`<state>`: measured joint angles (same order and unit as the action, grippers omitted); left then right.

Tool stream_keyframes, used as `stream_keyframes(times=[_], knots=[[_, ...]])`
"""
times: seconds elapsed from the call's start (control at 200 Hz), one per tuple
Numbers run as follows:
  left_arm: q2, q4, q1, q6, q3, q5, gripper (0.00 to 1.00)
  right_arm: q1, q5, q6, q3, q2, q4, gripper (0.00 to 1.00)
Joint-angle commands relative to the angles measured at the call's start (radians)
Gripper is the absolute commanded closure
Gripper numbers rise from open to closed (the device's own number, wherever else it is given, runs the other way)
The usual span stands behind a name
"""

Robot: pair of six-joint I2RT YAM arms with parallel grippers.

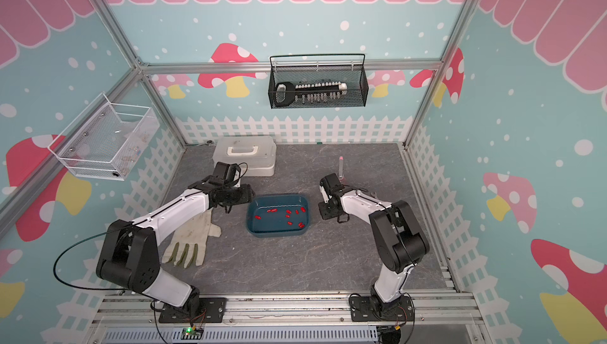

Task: Take the screw protection sleeves out of the storage box
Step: Place the screw protection sleeve at the center of the board.

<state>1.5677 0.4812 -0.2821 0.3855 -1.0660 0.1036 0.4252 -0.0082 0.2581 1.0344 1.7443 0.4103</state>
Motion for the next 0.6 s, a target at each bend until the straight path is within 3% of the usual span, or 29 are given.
stream_keyframes(times=[0.0,0.595], knots=[[0.010,0.004,-0.003,-0.007,-0.028,-0.013,0.42,-0.008,0.010,-0.010,0.035,0.023,-0.006,0.84],[0.014,0.004,-0.005,-0.009,-0.031,-0.010,0.42,-0.014,0.033,-0.014,0.083,0.087,-0.014,0.78]])
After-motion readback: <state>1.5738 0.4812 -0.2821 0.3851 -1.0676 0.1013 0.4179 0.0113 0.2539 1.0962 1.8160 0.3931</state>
